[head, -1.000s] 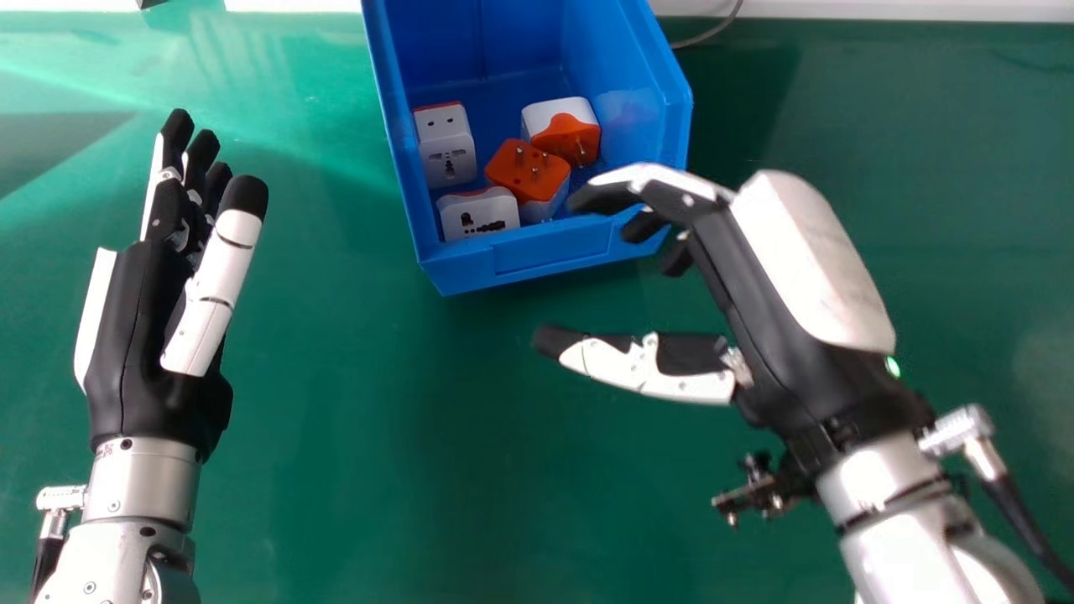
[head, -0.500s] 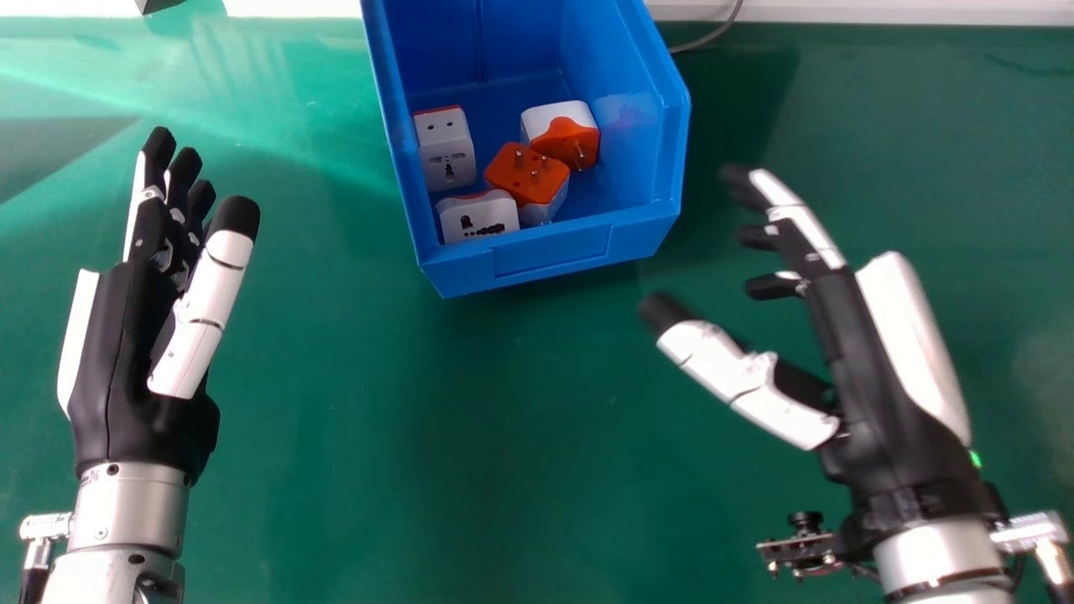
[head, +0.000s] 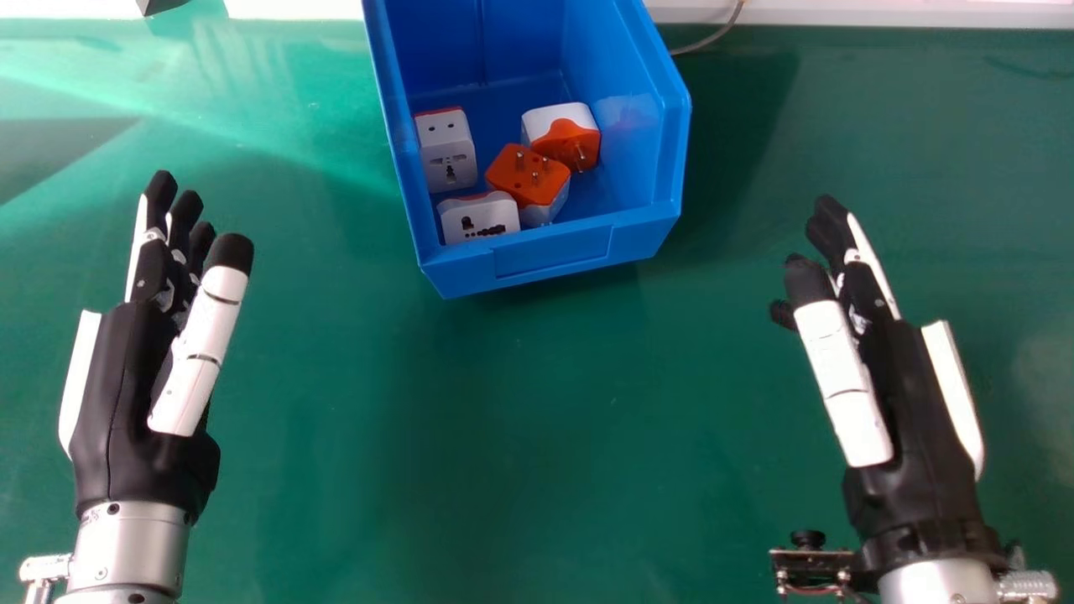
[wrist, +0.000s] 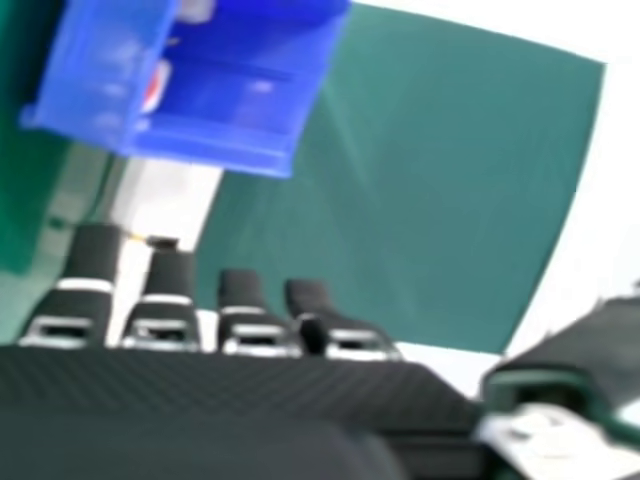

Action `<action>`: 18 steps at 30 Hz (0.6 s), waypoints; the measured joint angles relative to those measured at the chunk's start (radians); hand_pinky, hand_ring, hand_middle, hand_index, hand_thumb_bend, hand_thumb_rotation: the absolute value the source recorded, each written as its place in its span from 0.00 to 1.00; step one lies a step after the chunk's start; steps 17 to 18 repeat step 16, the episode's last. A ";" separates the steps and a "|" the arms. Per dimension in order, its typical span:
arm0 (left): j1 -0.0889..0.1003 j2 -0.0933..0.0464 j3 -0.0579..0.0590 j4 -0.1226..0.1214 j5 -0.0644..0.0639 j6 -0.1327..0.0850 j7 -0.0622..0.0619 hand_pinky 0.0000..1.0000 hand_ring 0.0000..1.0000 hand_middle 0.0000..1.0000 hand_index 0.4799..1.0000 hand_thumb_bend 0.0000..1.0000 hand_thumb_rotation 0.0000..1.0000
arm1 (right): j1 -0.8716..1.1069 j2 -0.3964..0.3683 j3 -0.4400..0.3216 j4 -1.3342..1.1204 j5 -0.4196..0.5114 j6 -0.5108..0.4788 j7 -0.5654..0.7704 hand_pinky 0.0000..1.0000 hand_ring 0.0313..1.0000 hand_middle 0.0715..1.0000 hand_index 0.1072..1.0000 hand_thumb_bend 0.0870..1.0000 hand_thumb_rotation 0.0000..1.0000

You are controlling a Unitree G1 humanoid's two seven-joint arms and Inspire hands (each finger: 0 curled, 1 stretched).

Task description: Pick all objects and put in blue box

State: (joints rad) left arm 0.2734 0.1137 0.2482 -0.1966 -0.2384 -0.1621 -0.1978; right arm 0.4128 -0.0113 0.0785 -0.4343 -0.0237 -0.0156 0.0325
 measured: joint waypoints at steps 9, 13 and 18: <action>0.003 -0.025 0.000 0.069 -0.010 -0.045 -0.028 1.00 1.00 1.00 1.00 0.59 0.94 | -0.023 -0.009 -0.077 0.037 0.180 0.004 0.084 0.99 1.00 1.00 1.00 0.56 1.00; 0.006 -0.028 -0.001 0.092 -0.009 -0.071 -0.031 1.00 1.00 1.00 1.00 0.59 0.93 | -0.027 -0.016 -0.098 0.044 0.203 0.004 0.104 1.00 1.00 1.00 1.00 0.52 1.00; 0.010 -0.028 -0.001 0.122 -0.009 -0.092 -0.041 1.00 1.00 1.00 1.00 0.62 0.90 | -0.028 -0.024 -0.108 0.052 0.213 0.004 0.115 1.00 1.00 1.00 1.00 0.50 1.00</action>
